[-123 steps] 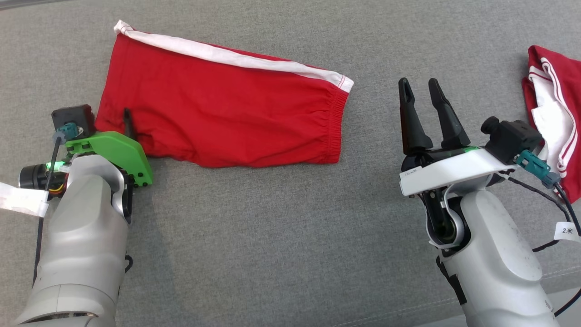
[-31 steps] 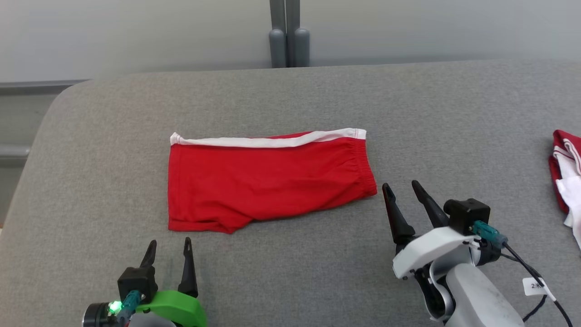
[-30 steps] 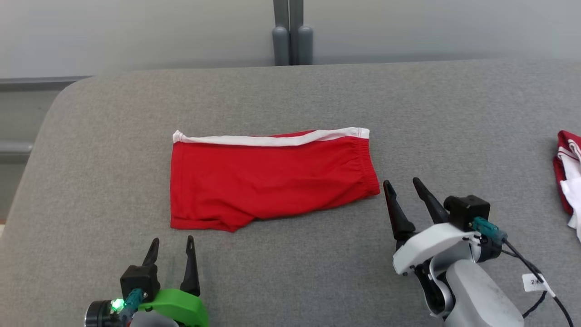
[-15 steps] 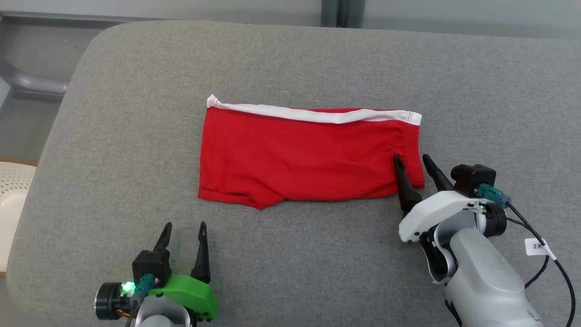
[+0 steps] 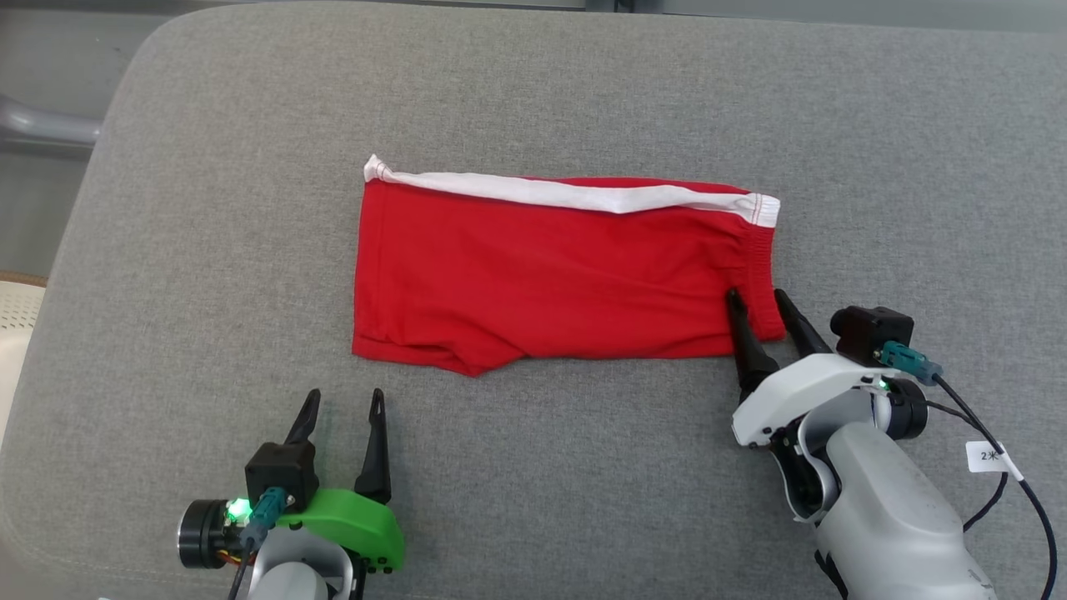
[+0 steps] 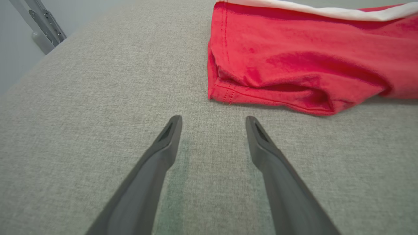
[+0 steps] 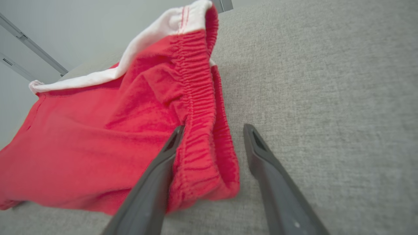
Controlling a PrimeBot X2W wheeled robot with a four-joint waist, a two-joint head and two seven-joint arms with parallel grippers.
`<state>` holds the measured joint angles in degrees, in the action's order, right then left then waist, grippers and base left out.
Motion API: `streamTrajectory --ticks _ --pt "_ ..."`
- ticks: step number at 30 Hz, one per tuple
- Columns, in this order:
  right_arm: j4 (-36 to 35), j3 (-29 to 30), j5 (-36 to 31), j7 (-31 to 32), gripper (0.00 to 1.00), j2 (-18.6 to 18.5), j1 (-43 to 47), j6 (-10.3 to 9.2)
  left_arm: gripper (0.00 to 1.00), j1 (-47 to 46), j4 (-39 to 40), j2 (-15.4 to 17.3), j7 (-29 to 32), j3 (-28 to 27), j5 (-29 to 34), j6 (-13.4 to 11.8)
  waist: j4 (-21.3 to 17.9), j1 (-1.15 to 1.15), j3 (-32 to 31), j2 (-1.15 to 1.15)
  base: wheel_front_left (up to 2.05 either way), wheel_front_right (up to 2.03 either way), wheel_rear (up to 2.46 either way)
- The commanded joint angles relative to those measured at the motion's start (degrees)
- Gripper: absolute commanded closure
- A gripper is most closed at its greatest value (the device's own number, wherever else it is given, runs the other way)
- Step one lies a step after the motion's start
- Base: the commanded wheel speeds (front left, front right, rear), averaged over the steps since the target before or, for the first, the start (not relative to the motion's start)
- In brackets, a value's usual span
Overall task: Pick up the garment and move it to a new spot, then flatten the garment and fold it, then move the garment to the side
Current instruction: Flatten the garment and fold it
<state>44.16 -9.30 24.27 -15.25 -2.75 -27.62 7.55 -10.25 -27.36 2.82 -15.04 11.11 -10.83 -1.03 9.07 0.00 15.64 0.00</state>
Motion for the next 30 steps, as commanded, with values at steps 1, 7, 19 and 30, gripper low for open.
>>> streamTrajectory --ticks 1,7,19,30 --pt "1.10 -0.01 0.62 0.25 1.00 -0.32 1.22 -0.13 0.00 -1.01 0.10 0.21 -0.12 -0.19 -0.22 -0.29 -0.14 0.00 0.15 0.00 0.00 0.00 0.00" --pt "0.29 1.39 1.60 0.23 1.00 -0.47 1.81 -0.14 0.00 -0.81 -0.20 0.20 -0.12 -0.90 0.10 -0.40 -0.89 0.00 -0.27 0.00 0.00 0.00 0.00" --pt "-3.88 4.38 -0.16 0.15 1.00 -0.27 3.67 -0.11 0.00 0.63 -0.78 0.21 -0.13 -0.96 -0.75 -0.08 -4.75 0.00 -4.08 0.00 0.00 0.00 0.00" --pt "-11.40 -3.66 -1.82 0.15 1.00 -0.21 1.92 -0.08 0.00 1.21 -1.20 0.22 -0.13 0.99 -2.68 -0.42 -1.89 0.00 -6.29 0.00 0.00 0.00 0.00"
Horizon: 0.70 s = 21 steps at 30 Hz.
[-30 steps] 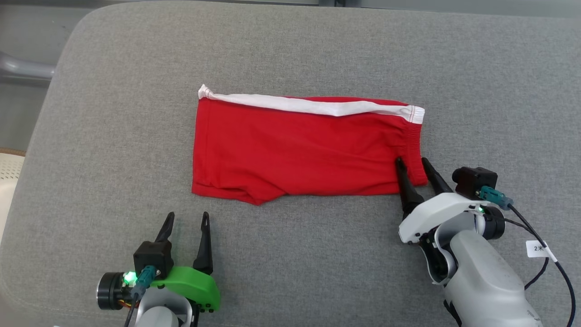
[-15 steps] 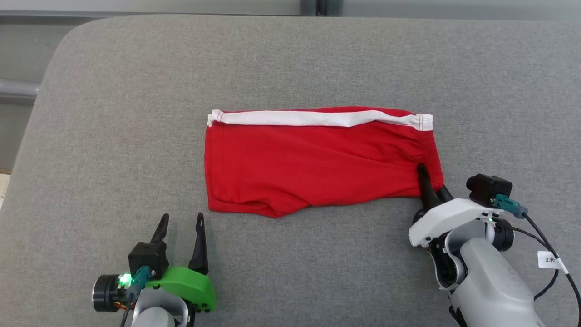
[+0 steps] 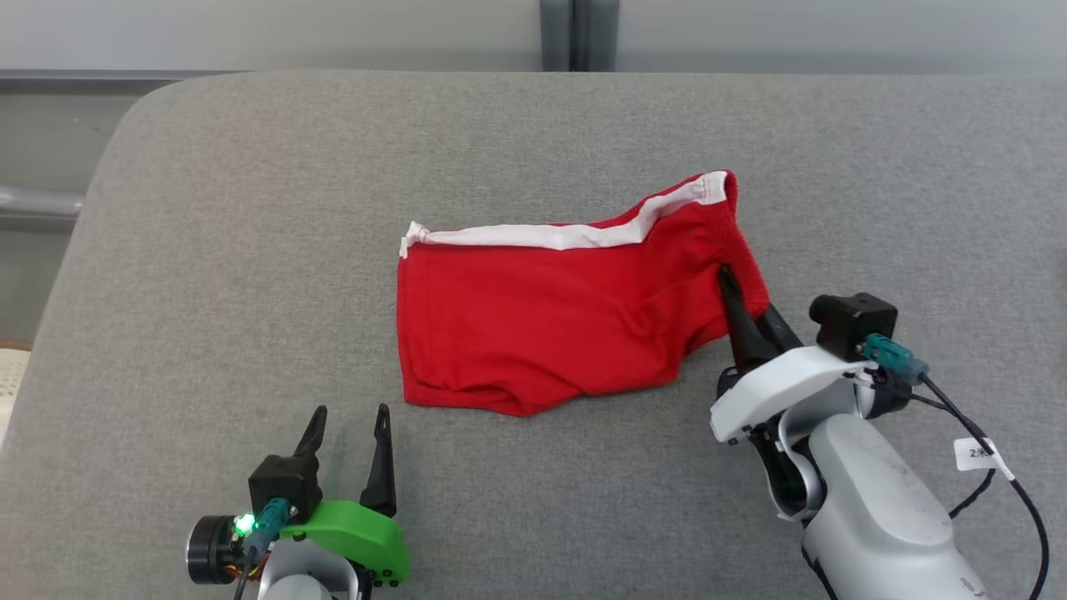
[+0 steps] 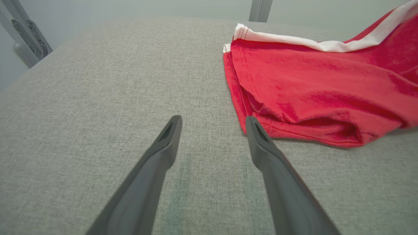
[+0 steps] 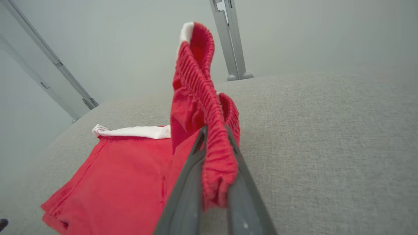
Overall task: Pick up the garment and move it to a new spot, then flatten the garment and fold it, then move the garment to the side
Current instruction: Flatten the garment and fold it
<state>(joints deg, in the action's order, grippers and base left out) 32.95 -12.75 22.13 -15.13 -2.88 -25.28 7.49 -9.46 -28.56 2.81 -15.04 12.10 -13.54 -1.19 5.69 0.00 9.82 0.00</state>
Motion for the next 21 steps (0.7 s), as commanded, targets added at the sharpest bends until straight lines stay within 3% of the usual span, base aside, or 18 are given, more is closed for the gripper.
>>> streamTrajectory --ticks 1,11,21 --pt "-0.82 -1.51 0.60 0.03 1.00 -0.08 -0.63 -0.01 0.00 0.41 0.17 0.24 -0.13 0.19 -0.25 -0.37 2.41 0.00 -0.63 0.00 0.00 0.00 0.00" --pt "0.34 -9.54 3.09 0.03 1.00 -0.09 -2.31 -0.01 0.00 1.19 0.87 0.22 -0.13 2.70 -2.41 -1.01 12.59 0.00 -1.14 0.00 0.00 0.00 0.00" --pt "6.00 -11.31 2.37 0.03 1.00 -0.15 -5.88 -0.01 0.00 1.34 1.40 0.18 -0.13 5.52 -4.03 -1.47 20.97 0.00 0.07 0.00 0.00 0.00 0.00"
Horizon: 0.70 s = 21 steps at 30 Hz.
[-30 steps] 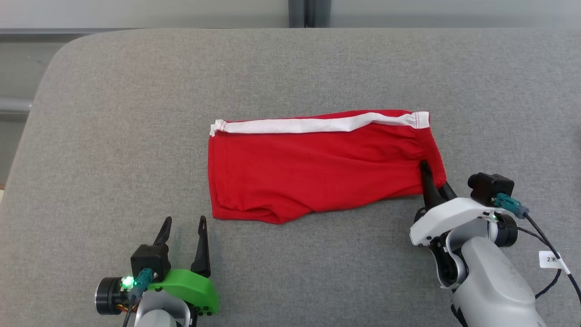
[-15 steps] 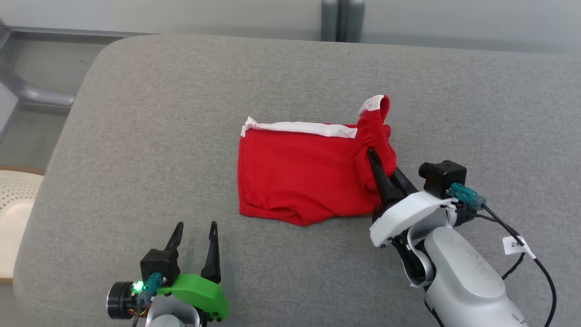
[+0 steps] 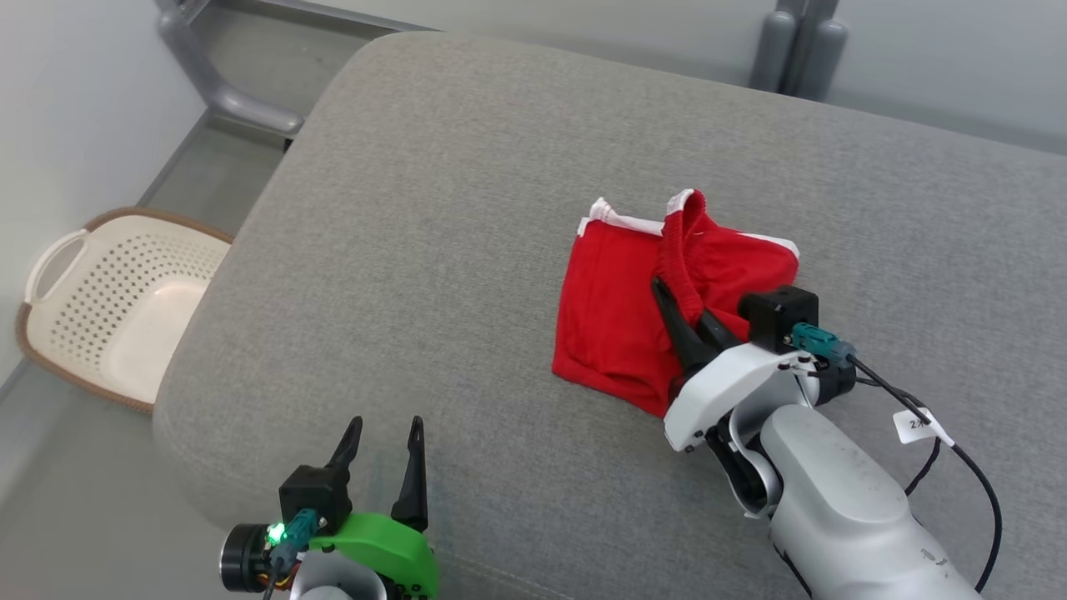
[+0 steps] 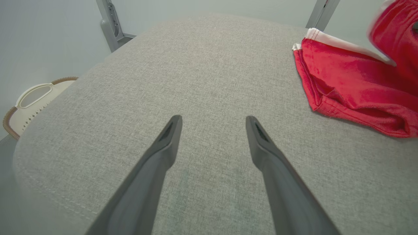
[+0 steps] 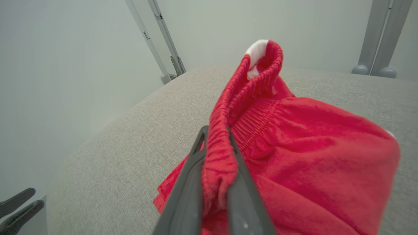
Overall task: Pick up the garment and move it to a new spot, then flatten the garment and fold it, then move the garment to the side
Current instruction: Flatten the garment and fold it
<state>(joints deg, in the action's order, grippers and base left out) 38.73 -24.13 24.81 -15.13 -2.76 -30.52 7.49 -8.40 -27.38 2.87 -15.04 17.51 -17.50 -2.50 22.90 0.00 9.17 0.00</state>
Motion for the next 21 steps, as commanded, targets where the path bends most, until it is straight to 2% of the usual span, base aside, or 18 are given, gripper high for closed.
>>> streamTrajectory --ticks 1,2,3,4,5,13,21 --pt "1.17 0.40 -0.36 0.02 1.00 -0.29 -1.06 -0.01 0.00 0.14 0.37 0.12 -0.13 0.41 -0.27 -0.32 4.49 0.00 0.96 0.00 0.00 0.00 0.00" --pt "1.71 0.61 -0.42 0.03 1.00 -0.29 -1.36 -0.01 0.00 0.07 0.45 0.12 -0.13 0.59 -0.39 -0.44 4.85 0.00 1.10 0.00 0.00 0.00 0.00" --pt "2.87 0.98 -0.72 0.03 0.89 -0.30 -1.91 -0.01 0.00 -0.09 0.58 0.12 -0.13 0.88 -0.60 -0.53 5.41 0.00 1.38 0.00 0.00 0.00 0.00" --pt "3.24 1.18 -0.88 0.03 0.47 -0.27 -2.26 -0.01 0.00 -0.21 0.68 0.13 -0.13 0.97 -0.71 -0.65 5.65 0.00 1.56 0.00 0.00 0.00 0.00" --pt "3.26 1.51 -0.83 0.03 0.00 -0.26 -2.62 -0.01 0.00 -0.30 0.82 0.12 -0.13 1.15 -0.80 -0.72 5.81 0.00 1.74 0.00 0.00 0.00 0.00" --pt "-0.97 2.98 -1.46 0.03 0.00 -0.31 -2.11 -0.01 0.00 -1.21 1.59 0.13 -0.13 1.08 -0.84 -1.35 3.47 0.00 2.34 0.00 0.00 0.00 0.00" --pt "-5.59 12.28 -7.64 0.03 0.00 -0.29 1.60 -0.01 0.00 -2.41 2.43 0.14 -0.13 0.19 0.70 -1.15 -1.87 0.00 1.75 0.00 0.00 0.00 0.00"
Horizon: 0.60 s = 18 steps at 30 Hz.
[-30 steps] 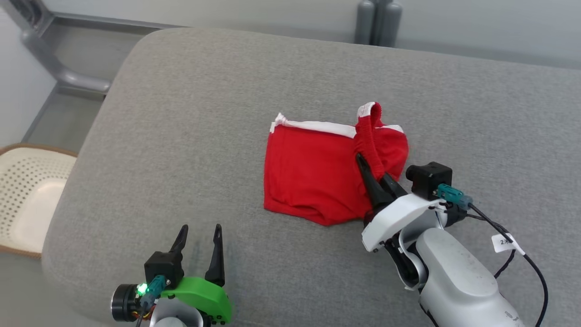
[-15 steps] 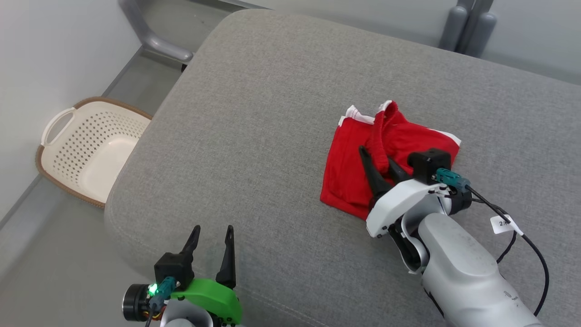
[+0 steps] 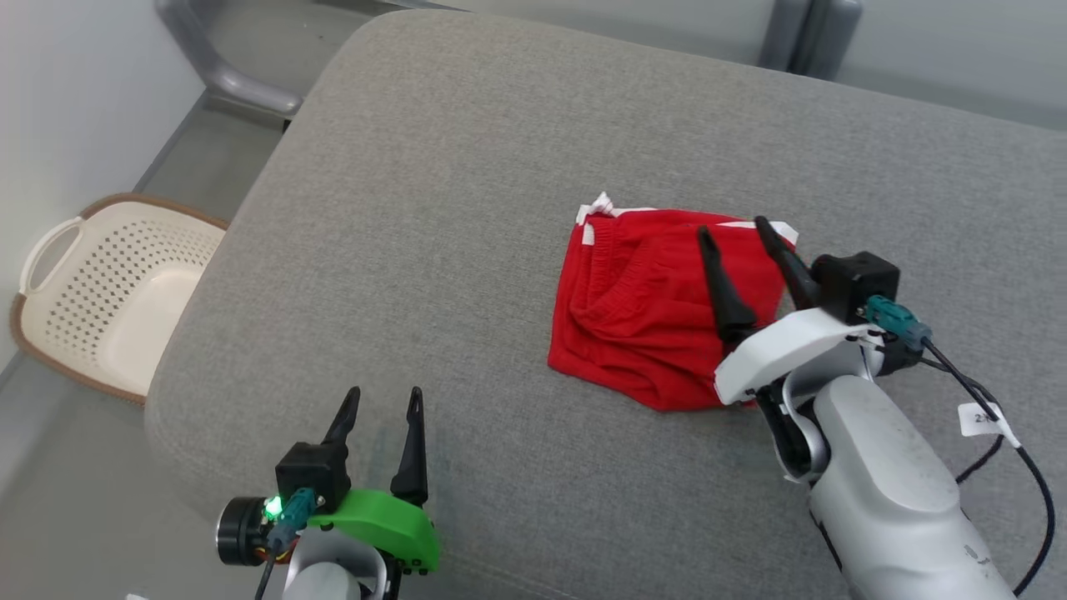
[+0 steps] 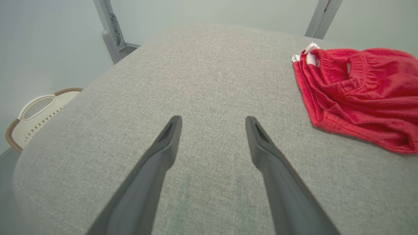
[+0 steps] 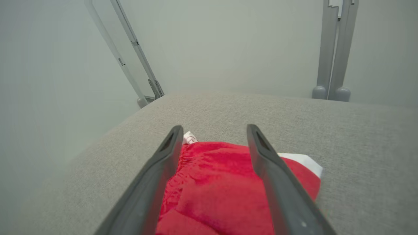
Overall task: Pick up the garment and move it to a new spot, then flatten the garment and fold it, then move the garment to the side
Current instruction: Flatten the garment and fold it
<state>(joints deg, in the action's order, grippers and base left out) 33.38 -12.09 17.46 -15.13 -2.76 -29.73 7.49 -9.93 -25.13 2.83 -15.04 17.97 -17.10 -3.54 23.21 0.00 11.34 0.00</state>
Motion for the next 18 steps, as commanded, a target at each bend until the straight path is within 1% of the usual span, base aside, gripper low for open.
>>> streamTrajectory --ticks 1,7,10,14,18 --pt "-0.72 1.50 -1.05 0.03 0.00 -0.28 1.34 -0.01 0.00 -0.97 0.26 0.18 -0.13 -0.38 0.53 -0.01 -2.80 0.00 -0.49 0.00 0.00 0.00 0.00" --pt "-3.05 8.45 -5.03 0.03 0.00 -0.27 5.21 -0.01 0.00 -1.39 0.76 0.18 -0.13 -1.38 1.92 0.41 -7.24 0.00 -1.05 0.00 0.00 0.00 0.00" --pt "-4.02 11.37 -5.96 0.03 0.00 -0.22 7.28 -0.01 0.00 -1.16 0.97 0.19 -0.13 -2.17 2.31 0.55 -9.39 0.00 -1.49 0.00 0.00 0.00 0.00" --pt "-5.11 14.11 -6.82 0.03 0.00 -0.23 9.74 -0.01 0.00 -0.71 0.98 0.18 -0.13 -3.16 3.14 0.77 -11.85 0.00 -2.12 0.00 0.00 0.00 0.00" --pt "-5.78 15.65 -6.84 0.03 0.00 -0.22 11.84 -0.01 0.00 0.23 0.84 0.19 -0.13 -4.26 3.96 1.01 -14.04 0.00 -2.89 0.00 0.00 0.00 0.00"
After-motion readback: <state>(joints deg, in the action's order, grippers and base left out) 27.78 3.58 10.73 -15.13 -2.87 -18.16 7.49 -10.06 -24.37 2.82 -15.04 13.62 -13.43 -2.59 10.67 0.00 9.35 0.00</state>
